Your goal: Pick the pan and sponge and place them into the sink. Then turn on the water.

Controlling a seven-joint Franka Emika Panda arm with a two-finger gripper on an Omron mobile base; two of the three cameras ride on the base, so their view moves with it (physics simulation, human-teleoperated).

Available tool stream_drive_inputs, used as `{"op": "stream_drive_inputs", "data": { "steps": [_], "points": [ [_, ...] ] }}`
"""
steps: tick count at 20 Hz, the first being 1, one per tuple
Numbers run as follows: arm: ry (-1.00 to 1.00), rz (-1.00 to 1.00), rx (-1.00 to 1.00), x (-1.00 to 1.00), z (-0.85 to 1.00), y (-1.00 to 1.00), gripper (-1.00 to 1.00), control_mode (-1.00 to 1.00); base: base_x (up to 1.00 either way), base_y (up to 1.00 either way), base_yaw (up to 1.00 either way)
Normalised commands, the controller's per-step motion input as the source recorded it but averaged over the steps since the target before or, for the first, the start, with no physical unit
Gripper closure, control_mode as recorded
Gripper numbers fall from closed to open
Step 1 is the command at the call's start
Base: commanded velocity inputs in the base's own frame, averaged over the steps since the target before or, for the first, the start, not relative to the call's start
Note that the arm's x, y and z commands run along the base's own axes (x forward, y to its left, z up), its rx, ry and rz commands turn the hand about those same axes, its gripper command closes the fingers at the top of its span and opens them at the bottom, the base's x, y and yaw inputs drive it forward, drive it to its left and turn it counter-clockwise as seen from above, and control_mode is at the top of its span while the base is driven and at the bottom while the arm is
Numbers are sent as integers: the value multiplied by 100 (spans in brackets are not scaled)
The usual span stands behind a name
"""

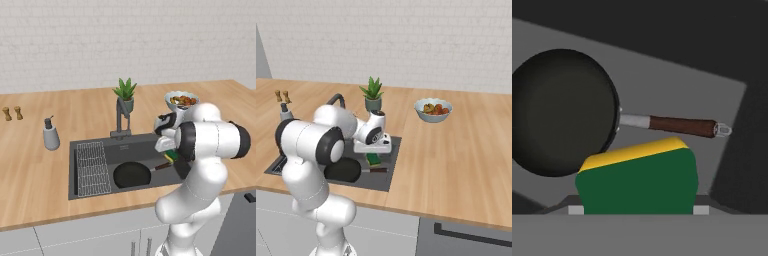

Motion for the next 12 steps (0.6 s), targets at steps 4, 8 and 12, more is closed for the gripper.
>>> {"op": "stream_drive_inputs", "data": {
  "steps": [4, 8, 12],
  "points": [
    [0, 0, -5, 0, -37, 39, 100, -100, 0, 0, 0],
    [0, 0, -4, 0, -37, 34, 100, -100, 0, 0, 0],
    [0, 0, -2, 6, -40, 35, 100, -100, 0, 0, 0]
  ]
}}
